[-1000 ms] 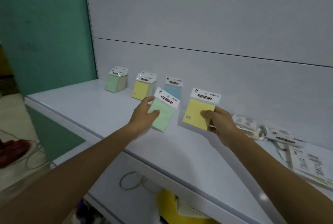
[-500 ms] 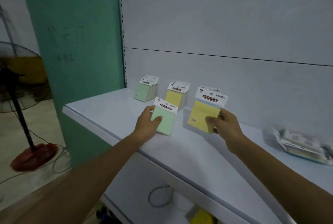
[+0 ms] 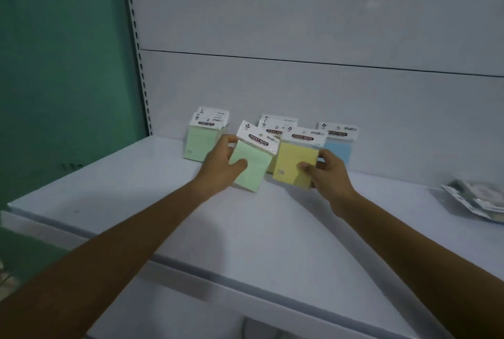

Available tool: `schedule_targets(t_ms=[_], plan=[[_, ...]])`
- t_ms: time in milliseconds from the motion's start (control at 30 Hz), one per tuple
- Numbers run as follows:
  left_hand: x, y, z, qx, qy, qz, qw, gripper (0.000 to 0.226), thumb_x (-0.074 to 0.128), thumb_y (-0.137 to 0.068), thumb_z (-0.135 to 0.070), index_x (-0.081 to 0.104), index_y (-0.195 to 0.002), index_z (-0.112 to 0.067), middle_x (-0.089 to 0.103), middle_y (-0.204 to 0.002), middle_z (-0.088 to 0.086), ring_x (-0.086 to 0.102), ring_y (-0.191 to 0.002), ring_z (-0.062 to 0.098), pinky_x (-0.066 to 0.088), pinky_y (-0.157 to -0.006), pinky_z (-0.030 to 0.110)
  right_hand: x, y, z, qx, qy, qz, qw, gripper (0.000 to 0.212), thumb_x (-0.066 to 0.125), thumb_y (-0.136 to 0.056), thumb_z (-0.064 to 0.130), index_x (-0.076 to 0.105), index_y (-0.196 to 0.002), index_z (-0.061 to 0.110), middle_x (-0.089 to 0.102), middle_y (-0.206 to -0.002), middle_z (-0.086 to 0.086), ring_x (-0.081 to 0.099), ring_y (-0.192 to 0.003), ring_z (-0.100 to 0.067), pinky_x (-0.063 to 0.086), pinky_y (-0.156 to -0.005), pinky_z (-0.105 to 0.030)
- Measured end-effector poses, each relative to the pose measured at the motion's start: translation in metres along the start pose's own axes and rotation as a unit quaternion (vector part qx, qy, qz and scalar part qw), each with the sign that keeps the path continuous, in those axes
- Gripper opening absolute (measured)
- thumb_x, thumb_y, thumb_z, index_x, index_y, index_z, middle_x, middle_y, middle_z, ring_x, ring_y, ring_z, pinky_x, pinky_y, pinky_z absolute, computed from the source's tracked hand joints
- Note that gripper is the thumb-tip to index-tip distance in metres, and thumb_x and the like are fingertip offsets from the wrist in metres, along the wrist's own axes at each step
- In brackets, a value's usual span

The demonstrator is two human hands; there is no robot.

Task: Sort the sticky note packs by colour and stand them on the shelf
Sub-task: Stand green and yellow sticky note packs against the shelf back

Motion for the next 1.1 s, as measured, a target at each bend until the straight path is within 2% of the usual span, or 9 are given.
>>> schedule_targets(t_ms=[67, 133, 267, 467, 600, 833, 900, 1000, 1100], plan=[[-0.01, -0.009, 0.005, 0.013, 0.002, 0.031, 0.999, 0.037, 0.061, -0.084, -0.001, 0.042, -0.11, -0.019, 0.065, -0.112, 0.011, 0.064, -0.096, 0.023, 0.052, -0.088, 0.042, 0.014, -0.006, -0.003, 0.005, 0.024, -0.007, 1.0, 0.017, 0.061, -0.087, 0.003, 0.054, -0.102, 0.009, 0.064, -0.1, -0.014, 0.064, -0.09, -0.032, 0.054, -0.072, -0.042], [-0.016, -0.013, 0.012, 0.026, 0.0, 0.054, 0.998, 0.038, 0.064, -0.084, -0.005, 0.041, -0.11, -0.019, 0.066, -0.108, 0.006, 0.065, -0.096, 0.024, 0.053, -0.087, 0.042, 0.023, -0.014, -0.001, -0.01, 0.093, -0.018, 0.996, 0.018, 0.063, -0.087, 0.007, 0.056, -0.102, 0.01, 0.064, -0.102, -0.013, 0.064, -0.093, -0.032, 0.053, -0.076, -0.042], [-0.022, -0.018, 0.038, 0.009, 0.05, 0.055, 0.997, 0.039, 0.067, -0.084, -0.008, 0.042, -0.112, -0.02, 0.067, -0.112, 0.007, 0.066, -0.091, 0.019, 0.054, -0.083, 0.037, 0.028, -0.028, 0.012, -0.057, 0.339, -0.036, 0.939, 0.029, 0.063, -0.088, 0.026, 0.056, -0.11, 0.01, 0.058, -0.093, -0.003, 0.055, -0.087, -0.022, 0.043, -0.074, -0.031], [-0.025, -0.03, 0.055, -0.011, 0.107, 0.027, 0.994, 0.038, 0.067, -0.083, -0.009, 0.044, -0.107, -0.027, 0.067, -0.106, 0.003, 0.065, -0.091, 0.022, 0.054, -0.086, 0.045, 0.031, -0.041, 0.0, -0.008, 0.436, -0.024, 0.9, 0.032, 0.058, -0.086, 0.047, 0.051, -0.094, 0.017, 0.068, -0.098, -0.005, 0.066, -0.086, -0.028, 0.054, -0.08, -0.044], [-0.023, -0.031, 0.054, 0.007, 0.088, 0.028, 0.996, 0.038, 0.068, -0.082, -0.013, 0.043, -0.106, -0.029, 0.068, -0.108, 0.006, 0.066, -0.09, 0.024, 0.055, -0.083, 0.047, 0.039, -0.04, 0.008, -0.025, 0.513, -0.041, 0.857, 0.034, 0.052, -0.086, 0.055, 0.047, -0.09, 0.022, 0.062, -0.097, -0.001, 0.06, -0.09, -0.024, 0.049, -0.075, -0.035], [-0.028, -0.03, 0.053, 0.021, 0.049, -0.001, 0.999, 0.039, 0.067, -0.083, -0.016, 0.042, -0.109, -0.03, 0.068, -0.107, 0.002, 0.066, -0.092, 0.023, 0.053, -0.085, 0.047, 0.041, -0.04, 0.003, 0.006, 0.527, -0.055, 0.848, 0.042, 0.048, -0.088, 0.057, 0.054, -0.097, 0.017, 0.065, -0.093, -0.004, 0.06, -0.087, -0.025, 0.048, -0.074, -0.035], [-0.029, -0.029, 0.052, 0.023, 0.041, -0.006, 0.999, 0.04, 0.067, -0.084, -0.017, 0.042, -0.113, -0.028, 0.068, -0.106, 0.001, 0.066, -0.092, 0.023, 0.053, -0.086, 0.048, 0.039, -0.036, 0.008, 0.0, 0.518, -0.081, 0.852, 0.045, 0.05, -0.086, 0.059, 0.05, -0.099, 0.016, 0.061, -0.089, -0.003, 0.059, -0.086, -0.024, 0.047, -0.074, -0.036], [-0.033, -0.026, 0.049, 0.021, 0.036, -0.02, 0.999, 0.042, 0.065, -0.085, -0.016, 0.043, -0.119, -0.024, 0.066, -0.101, -0.001, 0.065, -0.093, 0.024, 0.052, -0.087, 0.045, 0.043, -0.023, 0.029, -0.069, 0.438, -0.137, 0.886, 0.041, 0.051, -0.086, 0.059, 0.047, -0.095, 0.019, 0.056, -0.076, 0.003, 0.059, -0.079, -0.02, 0.045, -0.068, -0.033], [-0.041, -0.023, 0.045, 0.006, 0.066, -0.032, 0.997, 0.04, 0.065, -0.084, -0.014, 0.042, -0.115, -0.026, 0.067, -0.098, 0.0, 0.066, -0.091, 0.025, 0.052, -0.088, 0.046, 0.082, -0.014, 0.039, -0.131, 0.334, -0.072, 0.931, 0.041, 0.053, -0.085, 0.059, 0.053, -0.1, 0.021, 0.058, -0.075, 0.007, 0.059, -0.072, -0.014, 0.046, -0.059, -0.029]])
Point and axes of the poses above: each hand's wrist, its own y-axis away from the middle knuckle, its own x-axis out of the palm, z = x × y, the point moved 8 cm from there along -y, towards the middle knuckle
